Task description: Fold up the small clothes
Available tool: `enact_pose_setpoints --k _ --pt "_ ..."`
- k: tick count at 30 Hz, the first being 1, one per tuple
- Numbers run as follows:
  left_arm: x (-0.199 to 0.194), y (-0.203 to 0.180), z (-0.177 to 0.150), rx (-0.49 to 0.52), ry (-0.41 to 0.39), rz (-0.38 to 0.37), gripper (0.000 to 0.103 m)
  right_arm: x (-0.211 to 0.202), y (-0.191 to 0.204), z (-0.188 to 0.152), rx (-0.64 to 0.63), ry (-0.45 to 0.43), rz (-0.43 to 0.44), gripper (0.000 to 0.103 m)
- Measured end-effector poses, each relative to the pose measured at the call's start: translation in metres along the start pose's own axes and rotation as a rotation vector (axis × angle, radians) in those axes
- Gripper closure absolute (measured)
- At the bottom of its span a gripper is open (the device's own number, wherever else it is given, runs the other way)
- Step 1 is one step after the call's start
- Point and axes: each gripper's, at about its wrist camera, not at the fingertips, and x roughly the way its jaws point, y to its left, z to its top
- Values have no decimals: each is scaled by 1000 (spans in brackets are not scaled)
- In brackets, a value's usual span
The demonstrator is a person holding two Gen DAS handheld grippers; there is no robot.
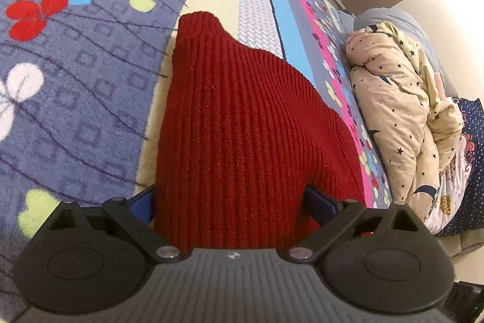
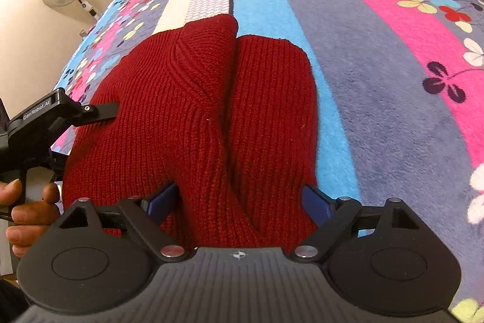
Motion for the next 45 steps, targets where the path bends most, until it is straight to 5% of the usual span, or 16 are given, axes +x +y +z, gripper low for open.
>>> enact_pose_setpoints --k 6,10,13,25,28,31,36,40,42,45 --pt "-14 -9 4 52 -28 1 32 -4 12 2 -46 -31 1 41" --pt "-33 -16 5 98 -54 -15 40 -15 23 4 -78 -64 -6 68" --pt "-50 -22 8 139 -89 -16 42 -22 31 7 -85 -96 18 77" --pt "-161 46 46 175 -187 89 42 -8 111 7 -216 -154 289 79" --pt "-165 79 51 116 -151 105 38 5 132 0 -274 -135 314 79" --pt "-160 101 48 58 -91 223 37 21 141 -4 -296 -85 286 76" --pt "-204 95 24 171 -212 345 36 25 150 -12 -299 -39 260 74" --pt "-232 75 -12 271 -234 274 36 23 150 -14 -284 -23 253 67" --pt "-228 66 -35 372 -217 256 36 22 145 -16 -279 -10 247 65" --pt "-176 69 -70 529 -74 388 36 21 140 -19 -274 6 242 62"
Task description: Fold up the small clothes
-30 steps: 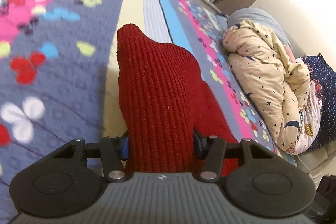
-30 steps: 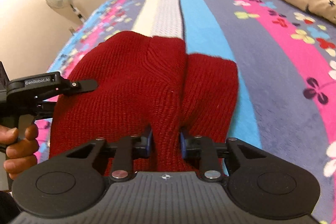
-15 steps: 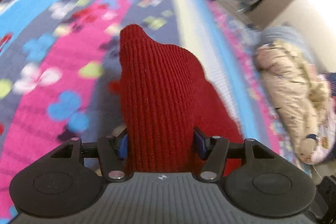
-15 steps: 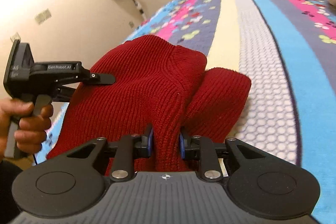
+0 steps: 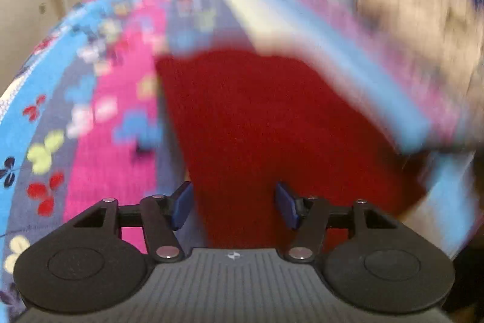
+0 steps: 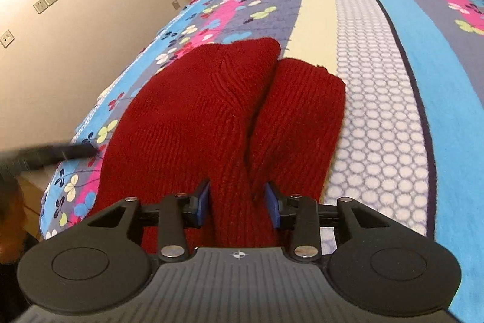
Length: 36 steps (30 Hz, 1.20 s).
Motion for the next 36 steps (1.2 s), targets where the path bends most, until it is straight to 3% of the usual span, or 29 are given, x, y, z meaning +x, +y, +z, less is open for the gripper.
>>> enact_pose_setpoints --k 2,4,6,8,10,15,20,25,30,33,36 --pt "6 5 -4 -101 37 -3 40 2 2 -2 -2 14 -6 55" --pt "-13 10 2 -139 -25 -48 41 2 4 -5 -9 20 -14 52" --pt "-29 12 -1 -125 -95 -38 41 -2 8 -8 -20 14 -31 52" --pt "-25 11 -8 -115 -64 -43 41 -6 10 -11 -24 15 -29 52" --pt "-4 5 -20 -76 38 -31 40 -5 13 -15 -56 28 -53 52" --pt "-24 0 -19 -65 -25 24 34 -2 17 -21 -100 57 -118 48" --pt "-66 -17 -24 -78 -107 104 18 -39 26 -30 -72 -12 -182 47" --pt "-107 -37 -30 -131 -191 128 16 -88 40 -39 -27 -156 -266 25" --pt "-134 -51 -47 -179 -220 143 15 -125 51 -62 -29 -262 -305 14" --pt "-130 -53 -63 -198 -226 165 15 -128 51 -83 -44 -285 -335 13" --pt "-118 -50 -74 -232 -200 173 15 -117 51 -91 -42 -238 -355 13"
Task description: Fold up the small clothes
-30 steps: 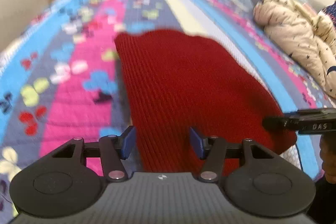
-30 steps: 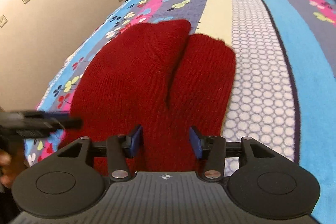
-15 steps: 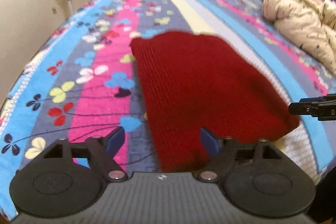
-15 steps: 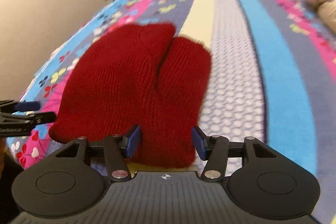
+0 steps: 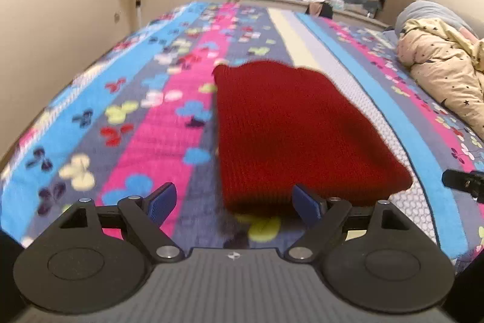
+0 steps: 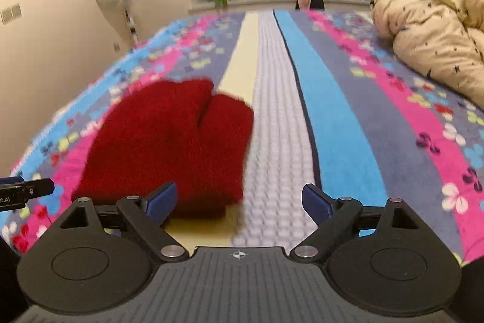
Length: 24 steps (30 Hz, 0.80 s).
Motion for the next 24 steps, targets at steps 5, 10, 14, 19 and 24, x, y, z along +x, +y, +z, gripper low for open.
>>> enact_pose_setpoints --k 5,10,14,19,24 --pt "-2 1 5 13 -56 30 15 9 11 1 -77 -24 -10 13" --pt "-4 3 7 4 -57 20 15 5 17 2 -69 -36 3 13" --pt "-4 3 8 29 -60 26 15 1 18 0 -90 -75 5 13" --pt "1 5 7 19 -41 16 15 7 18 0 -92 -63 -12 13" --pt "5 6 5 10 -20 12 15 6 18 0 -90 -64 -9 13"
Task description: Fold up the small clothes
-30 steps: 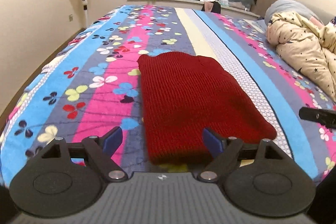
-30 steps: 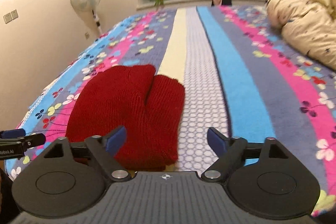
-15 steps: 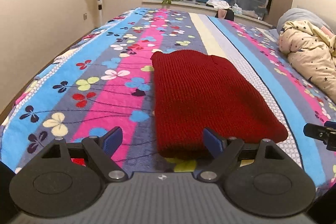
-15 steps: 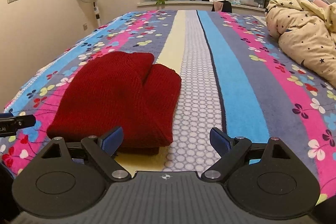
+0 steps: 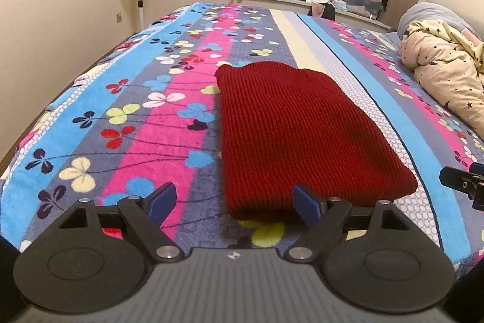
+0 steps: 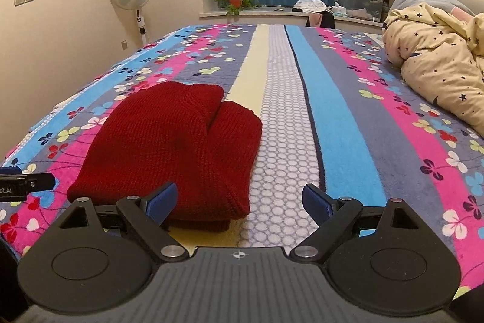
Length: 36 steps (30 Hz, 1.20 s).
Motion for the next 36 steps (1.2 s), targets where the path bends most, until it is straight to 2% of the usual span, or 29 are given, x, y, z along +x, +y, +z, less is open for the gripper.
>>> enact_pose_setpoints --k 23,36 --pt "0 -5 -3 31 -9 -20 15 0 2 -2 -11 5 -6 13" --pt "2 -1 -3 16 7 -23 15 1 3 -3 -25 16 -4 13"
